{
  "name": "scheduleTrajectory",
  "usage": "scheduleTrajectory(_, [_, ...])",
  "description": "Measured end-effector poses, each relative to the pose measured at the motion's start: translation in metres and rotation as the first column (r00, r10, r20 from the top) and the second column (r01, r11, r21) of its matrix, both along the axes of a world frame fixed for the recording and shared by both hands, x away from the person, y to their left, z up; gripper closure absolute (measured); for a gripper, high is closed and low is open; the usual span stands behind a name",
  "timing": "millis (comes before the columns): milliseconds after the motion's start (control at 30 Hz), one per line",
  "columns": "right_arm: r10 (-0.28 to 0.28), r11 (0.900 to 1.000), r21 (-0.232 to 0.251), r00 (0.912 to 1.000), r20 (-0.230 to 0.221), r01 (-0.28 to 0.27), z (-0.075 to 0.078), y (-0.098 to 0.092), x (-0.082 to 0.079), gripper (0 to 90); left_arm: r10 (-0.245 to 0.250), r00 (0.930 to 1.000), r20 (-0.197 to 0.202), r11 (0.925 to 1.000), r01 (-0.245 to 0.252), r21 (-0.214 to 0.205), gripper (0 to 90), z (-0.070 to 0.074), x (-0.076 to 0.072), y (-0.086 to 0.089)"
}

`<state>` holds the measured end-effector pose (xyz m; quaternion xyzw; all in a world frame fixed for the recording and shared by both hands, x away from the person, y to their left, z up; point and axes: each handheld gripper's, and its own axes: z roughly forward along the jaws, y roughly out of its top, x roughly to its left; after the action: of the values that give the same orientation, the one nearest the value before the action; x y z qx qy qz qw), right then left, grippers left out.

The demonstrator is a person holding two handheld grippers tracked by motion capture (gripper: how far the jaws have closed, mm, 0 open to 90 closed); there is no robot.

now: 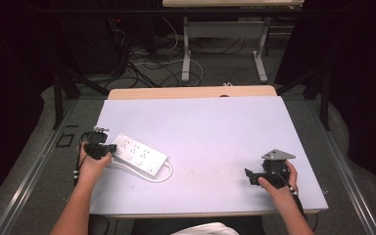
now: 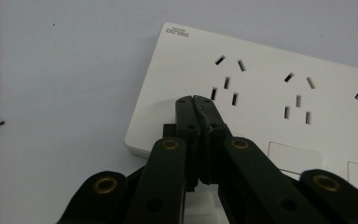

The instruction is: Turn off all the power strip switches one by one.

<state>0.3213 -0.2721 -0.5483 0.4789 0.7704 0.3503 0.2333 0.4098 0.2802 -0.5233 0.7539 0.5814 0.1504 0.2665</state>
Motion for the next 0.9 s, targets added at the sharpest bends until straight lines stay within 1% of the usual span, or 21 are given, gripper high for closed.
scheduleTrajectory(67, [0.0,1.0,0.001,1.0,-0.001,0.0,0.0,0.0,0.0,5.9,0.005,0.9999,0.009,1.0,-0.005,-0.006,90.0,-0.001,0.0,0.0])
scheduleTrajectory(100, [-0.002,1.0,-0.005,1.0,0.002,0.002,0.0,0.0,-0.001,5.9,0.006,0.9999,0.011,1.0,-0.006,-0.005,90.0,-0.001,0.0,0.0])
scheduleTrajectory(200, [-0.003,1.0,0.0,1.0,0.006,0.003,0.0,-0.002,0.0,5.9,0.012,0.9999,0.011,0.9999,-0.012,0.004,90.0,0.0,-0.001,-0.001])
scheduleTrajectory(233, [-0.003,1.0,0.001,1.0,0.004,0.003,0.0,-0.002,0.0,5.9,0.008,0.9999,0.014,0.9999,-0.008,0.009,89.3,0.0,-0.001,-0.001])
scheduleTrajectory(267, [-0.011,0.9999,0.002,0.9999,0.0,0.011,0.0,-0.002,-0.001,5.9,0.009,0.9999,0.007,1.0,-0.009,0.003,87.4,0.0,-0.001,-0.002])
scheduleTrajectory(300, [-0.013,0.9999,0.001,0.9999,0.0,0.013,0.0,-0.002,-0.001,5.9,0.004,0.9998,0.019,1.0,-0.004,0.004,85.0,-0.001,-0.001,-0.003])
scheduleTrajectory(333, [-0.015,0.9999,0.001,0.9999,0.0,0.015,0.0,-0.003,-0.001,5.9,0.002,0.9999,0.015,1.0,-0.002,0.007,83.6,0.0,-0.002,-0.004])
scheduleTrajectory(400, [-0.004,1.0,-0.001,1.0,0.006,0.004,0.0,-0.004,-0.001,5.9,-0.004,0.9999,0.016,1.0,0.004,0.004,81.9,0.0,-0.003,-0.005])
scheduleTrajectory(500, [-0.005,1.0,0.002,1.0,0.002,0.005,0.0,-0.003,-0.001,6.0,-0.023,0.9995,0.022,0.9997,0.023,0.001,78.5,0.003,-0.006,-0.008])
scheduleTrajectory(600, [0.0,1.0,-0.003,1.0,0.009,0.0,0.001,-0.003,-0.001,6.0,-0.039,0.9987,0.034,0.9991,0.039,-0.017,72.1,0.005,-0.008,-0.011])
scheduleTrajectory(633, [-0.014,0.9999,0.004,0.9999,0.001,0.014,0.001,-0.002,-0.002,6.0,-0.047,0.9983,0.033,0.9987,0.048,-0.018,70.3,0.005,-0.009,-0.013])
scheduleTrajectory(667, [-0.01,0.9999,0.004,1.0,0.001,0.01,0.001,-0.002,-0.002,6.0,-0.054,0.9981,0.03,0.9984,0.054,-0.016,68.9,0.006,-0.009,-0.014])
scheduleTrajectory(700, [-0.01,0.9999,0.004,1.0,0.001,0.01,0.001,-0.003,-0.002,6.0,-0.06,0.9974,0.038,0.998,0.061,-0.015,67.7,0.007,-0.01,-0.016])
scheduleTrajectory(800, [-0.01,0.9999,0.004,0.9999,0.003,0.01,0.001,-0.003,-0.002,6.0,-0.085,0.9956,0.041,0.996,0.086,-0.026,63.8,0.009,-0.013,-0.022])
scheduleTrajectory(833, [-0.004,1.0,-0.002,0.9999,0.01,0.004,0.001,-0.004,-0.001,6.0,-0.088,0.9953,0.041,0.9956,0.089,-0.029,62.2,0.01,-0.014,-0.024])
scheduleTrajectory(900, [-0.008,1.0,-0.001,0.9999,0.01,0.008,0.001,-0.004,-0.002,6.1,-0.112,0.9924,0.051,0.9926,0.114,-0.041,59.1,0.011,-0.016,-0.029])
